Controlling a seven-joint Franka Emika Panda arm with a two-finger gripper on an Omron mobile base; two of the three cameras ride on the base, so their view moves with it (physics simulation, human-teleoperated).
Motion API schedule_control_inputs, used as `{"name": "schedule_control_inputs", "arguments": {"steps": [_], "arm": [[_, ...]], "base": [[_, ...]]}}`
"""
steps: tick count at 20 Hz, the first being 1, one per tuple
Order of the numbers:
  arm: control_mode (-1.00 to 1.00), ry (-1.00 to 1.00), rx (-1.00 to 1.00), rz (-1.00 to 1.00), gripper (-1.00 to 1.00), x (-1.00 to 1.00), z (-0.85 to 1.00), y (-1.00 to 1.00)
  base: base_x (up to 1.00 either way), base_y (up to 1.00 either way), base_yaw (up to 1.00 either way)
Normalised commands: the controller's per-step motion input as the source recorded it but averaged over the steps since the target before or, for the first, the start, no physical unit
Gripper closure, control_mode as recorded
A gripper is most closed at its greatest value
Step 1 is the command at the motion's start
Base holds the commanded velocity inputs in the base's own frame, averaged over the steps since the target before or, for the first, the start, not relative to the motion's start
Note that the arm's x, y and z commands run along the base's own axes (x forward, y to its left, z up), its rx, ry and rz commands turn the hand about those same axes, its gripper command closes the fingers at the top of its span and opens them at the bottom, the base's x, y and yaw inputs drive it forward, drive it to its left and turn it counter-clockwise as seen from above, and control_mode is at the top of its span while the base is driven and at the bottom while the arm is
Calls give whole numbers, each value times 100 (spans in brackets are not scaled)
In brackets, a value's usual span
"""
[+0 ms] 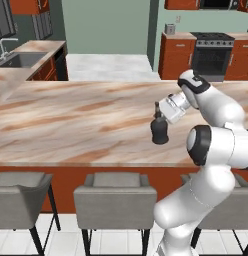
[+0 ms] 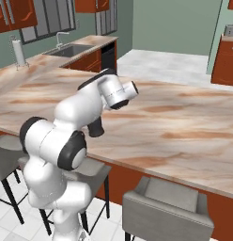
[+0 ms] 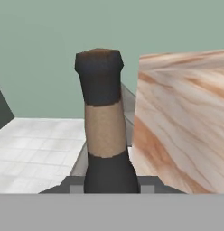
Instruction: Get the candle and the liquor from the cabinet and move them to the dining counter.
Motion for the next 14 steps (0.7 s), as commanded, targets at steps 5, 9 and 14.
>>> {"name": "schedule_control_inputs", "arguments": {"steps": [5, 9, 14], "arm": [[-100, -2, -1, 1, 100, 30, -27, 18], [-100, 0, 0, 1, 100, 38, -31, 8], [-100, 0, 0, 1, 100, 36, -34, 3]], "base": [[0, 0, 0], [0, 0, 0], [0, 0, 0]]}}
